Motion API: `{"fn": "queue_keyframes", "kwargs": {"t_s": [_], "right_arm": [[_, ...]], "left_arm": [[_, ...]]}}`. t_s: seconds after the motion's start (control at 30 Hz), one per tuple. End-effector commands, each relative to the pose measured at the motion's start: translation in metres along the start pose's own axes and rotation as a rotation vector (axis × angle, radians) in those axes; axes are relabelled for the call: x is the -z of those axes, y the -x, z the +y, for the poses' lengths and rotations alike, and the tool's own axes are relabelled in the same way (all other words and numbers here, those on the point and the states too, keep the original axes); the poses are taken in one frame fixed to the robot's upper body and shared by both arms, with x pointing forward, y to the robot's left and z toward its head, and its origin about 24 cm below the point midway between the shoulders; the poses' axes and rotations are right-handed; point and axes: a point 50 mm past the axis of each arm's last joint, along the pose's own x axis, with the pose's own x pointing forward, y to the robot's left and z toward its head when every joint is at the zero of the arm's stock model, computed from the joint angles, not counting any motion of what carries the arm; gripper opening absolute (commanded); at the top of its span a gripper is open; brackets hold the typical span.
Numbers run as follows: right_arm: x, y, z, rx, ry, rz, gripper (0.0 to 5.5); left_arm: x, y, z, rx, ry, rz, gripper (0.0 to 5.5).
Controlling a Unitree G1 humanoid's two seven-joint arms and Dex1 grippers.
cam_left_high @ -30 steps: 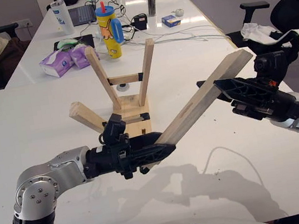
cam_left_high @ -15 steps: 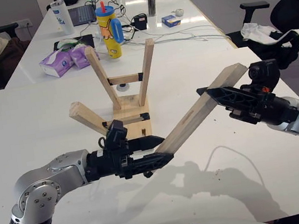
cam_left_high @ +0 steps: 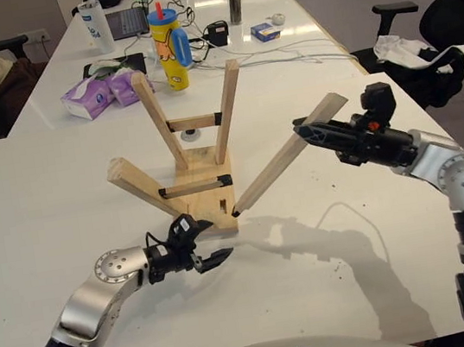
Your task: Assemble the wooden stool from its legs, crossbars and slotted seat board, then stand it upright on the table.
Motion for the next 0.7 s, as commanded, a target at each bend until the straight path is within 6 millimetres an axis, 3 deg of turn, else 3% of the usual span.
{"fn": "queue_keyframes", "kwargs": {"t_s": [0.03, 0.37, 0.5, 0.7], "right_arm": [[0.007, -0.015, -0.015, -0.037, 0.050, -0.001, 2.05], [0.013, -0.030, -0.033, -0.068, 0.147, 0.070, 2.05], [0.008, -0.041, -0.034, -0.112, 0.176, 0.106, 2.05], [0.016, -0.048, -0.033, -0.154, 0.235, 0.239, 2.04]], "left_arm": [[0.022, -0.003, -0.002, 0.018, -0.027, 0.127, 4.07], [0.040, -0.003, -0.008, 0.109, -0.016, 0.229, 4.07], [0.043, -0.004, -0.012, 0.112, 0.006, 0.229, 4.07], [0.046, -0.005, -0.014, 0.108, 0.014, 0.233, 4.07]]}}
